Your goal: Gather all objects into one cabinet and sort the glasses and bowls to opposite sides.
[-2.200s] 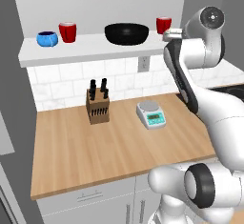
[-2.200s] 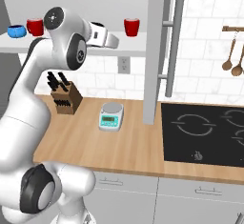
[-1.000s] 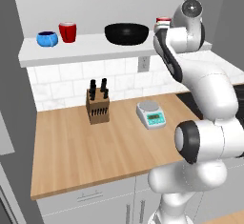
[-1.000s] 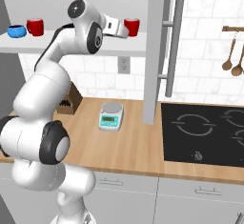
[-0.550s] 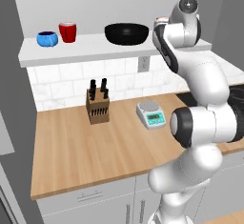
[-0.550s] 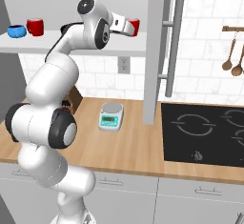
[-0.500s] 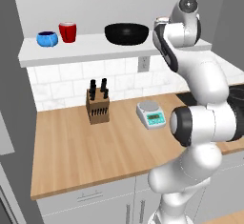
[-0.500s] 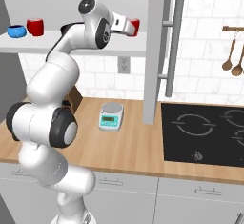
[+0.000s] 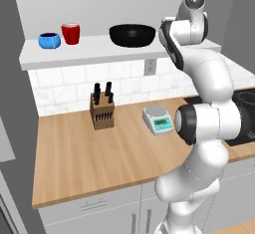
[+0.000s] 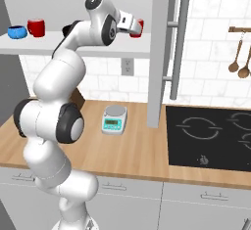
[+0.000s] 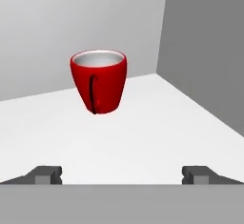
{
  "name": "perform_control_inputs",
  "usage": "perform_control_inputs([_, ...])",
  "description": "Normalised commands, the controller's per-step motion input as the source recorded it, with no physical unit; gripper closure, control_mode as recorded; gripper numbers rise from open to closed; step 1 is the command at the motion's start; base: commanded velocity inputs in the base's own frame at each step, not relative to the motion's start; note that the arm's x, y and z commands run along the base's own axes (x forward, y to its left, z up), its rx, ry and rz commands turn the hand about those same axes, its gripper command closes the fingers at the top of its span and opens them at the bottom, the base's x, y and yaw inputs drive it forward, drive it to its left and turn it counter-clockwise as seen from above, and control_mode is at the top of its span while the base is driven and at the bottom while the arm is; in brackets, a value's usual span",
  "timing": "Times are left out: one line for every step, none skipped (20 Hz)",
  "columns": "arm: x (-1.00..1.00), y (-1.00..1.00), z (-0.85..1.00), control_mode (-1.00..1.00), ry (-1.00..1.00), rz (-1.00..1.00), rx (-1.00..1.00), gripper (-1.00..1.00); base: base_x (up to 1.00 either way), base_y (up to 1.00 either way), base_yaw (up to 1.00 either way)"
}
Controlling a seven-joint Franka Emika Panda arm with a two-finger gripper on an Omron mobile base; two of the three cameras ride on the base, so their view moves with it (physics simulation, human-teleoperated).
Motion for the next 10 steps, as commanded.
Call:
perform_control_inputs([0.21,0.0,0.0,-1.0,0.0,-0.03,0.0,-1.0,0.0,0.0,0.0])
perform_control_inputs([0.16,0.0,0.0,-1.0,0.0,-0.03,0.0,-1.0,0.0,0.0,0.0])
perform_control_inputs([0.14,0.0,0.0,-1.0,0.0,-0.03,0.0,-1.0,0.0,0.0,0.0])
perform_control_inputs([0.05,-0.02,0.0,-1.0,0.0,-0.03,0.0,-1.0,0.0,0.0,0.0])
perform_control_inputs([0.1,0.0,-0.05,-1.0,0.0,-0.03,0.0,-1.0,0.0,0.0,0.0])
perform_control_inputs([0.2,0.0,-0.05,-1.0,0.0,-0.03,0.0,-1.0,0.0,0.0,0.0])
perform_control_inputs([0.26,0.0,-0.09,-1.0,0.0,-0.03,0.0,-1.0,0.0,0.0,0.0])
perform_control_inputs([0.23,0.0,-0.09,-1.0,0.0,-0.03,0.0,-1.0,0.0,0.0,0.0])
perform_control_inputs([0.26,0.0,-0.1,-1.0,0.0,-0.03,0.0,-1.0,0.0,0.0,0.0])
perform_control_inputs([0.21,0.0,-0.07,-1.0,0.0,-0.02,0.0,-1.0,0.0,0.0,0.0])
